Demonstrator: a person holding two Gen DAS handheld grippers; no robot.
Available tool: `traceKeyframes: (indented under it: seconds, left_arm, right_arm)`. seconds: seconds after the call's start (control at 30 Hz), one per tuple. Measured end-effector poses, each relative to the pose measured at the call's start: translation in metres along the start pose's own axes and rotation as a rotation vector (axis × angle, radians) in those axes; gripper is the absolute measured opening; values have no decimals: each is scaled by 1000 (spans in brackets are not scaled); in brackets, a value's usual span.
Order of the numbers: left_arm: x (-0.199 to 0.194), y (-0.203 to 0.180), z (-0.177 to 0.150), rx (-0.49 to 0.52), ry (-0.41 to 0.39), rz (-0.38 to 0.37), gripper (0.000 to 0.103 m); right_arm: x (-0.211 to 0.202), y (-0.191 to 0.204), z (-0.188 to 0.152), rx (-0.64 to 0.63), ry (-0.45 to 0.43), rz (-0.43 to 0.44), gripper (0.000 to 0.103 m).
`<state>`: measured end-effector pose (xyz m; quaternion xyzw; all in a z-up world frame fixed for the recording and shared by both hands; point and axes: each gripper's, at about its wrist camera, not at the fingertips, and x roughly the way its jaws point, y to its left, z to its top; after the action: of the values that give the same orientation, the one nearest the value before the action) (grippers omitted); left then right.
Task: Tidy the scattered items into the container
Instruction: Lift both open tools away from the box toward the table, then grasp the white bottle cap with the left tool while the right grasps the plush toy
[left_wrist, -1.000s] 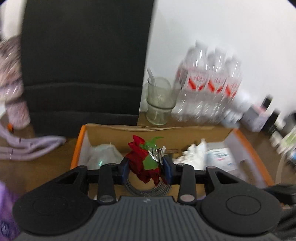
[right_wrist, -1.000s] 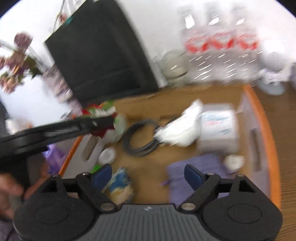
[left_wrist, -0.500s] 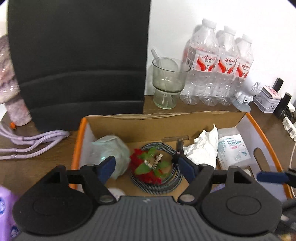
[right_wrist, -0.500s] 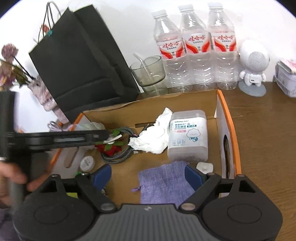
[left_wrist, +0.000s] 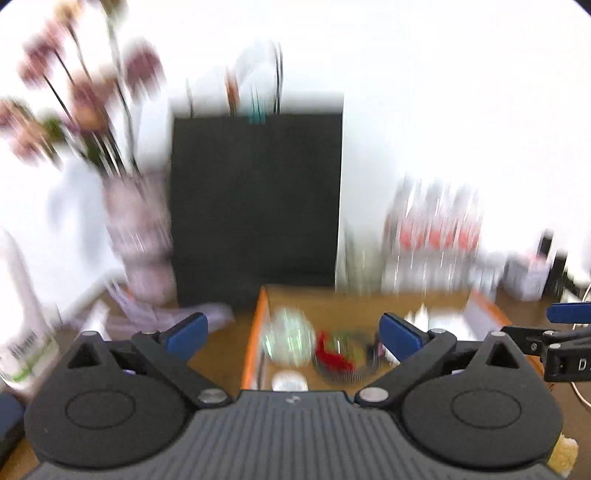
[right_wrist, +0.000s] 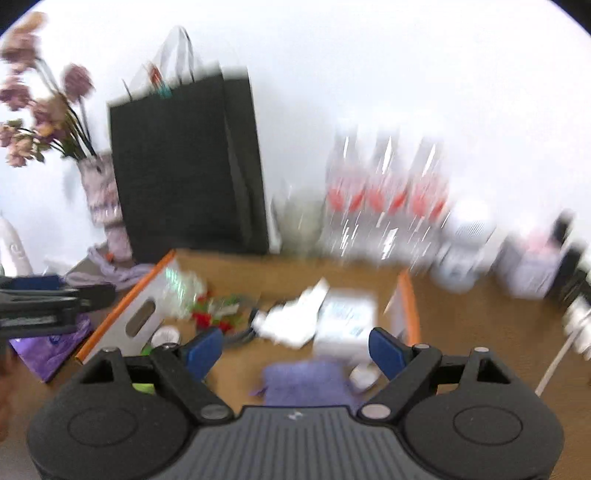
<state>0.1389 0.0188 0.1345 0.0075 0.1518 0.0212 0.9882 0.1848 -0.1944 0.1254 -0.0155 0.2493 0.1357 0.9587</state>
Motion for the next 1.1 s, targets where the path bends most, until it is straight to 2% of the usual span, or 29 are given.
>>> traceKeyframes:
  seconds: [0.1,0.17,0.23,0.33,0.4,0.53,0.67,0.77,0.9,1.0,1.1]
  left_arm:
    - [-31,-1,-10,18,-32,-41,102]
    - [-47,-2,-12,50,-49,-39,103]
    - [-67,0,-20,73,-67,-6,103]
    - [-106,10,-48,35,-63,-23,103]
    - [-129,12,-74,11,-45,-49,103]
    - [-164,13,-121,-30,36,-36,103]
    - [-180,12,-144,-12,80,-60,103]
    - [-173,15,-145,-11,89,-51,103]
    - [-137,24,-131,25,60,-14,103]
    - [-92,37,-117,16,74,2,103]
    - [-39,42,-110,42,142,10,97]
  right_arm:
    - [-35,6,-16,-18,-111,60,89]
    - [-49,16,-21,-52,-129,60,89]
    - [-61,23,-27,-69,-137,39,89]
    - [-92,27,-49,-47,-180,29,91]
    - [-114,30,-78,-31,-201,50,92]
    - [-144,41,-137,-17,-164,32,92]
    - [-168,42,-182,49,-134,34,92]
    - [-171,43,-195,26,-123,11,92]
    - [-147,29,-186,30,-74,-53,90]
    - [-123,8,-174,64,-43,-84,89]
    - [-91,-12,-165,95,2,-105,85]
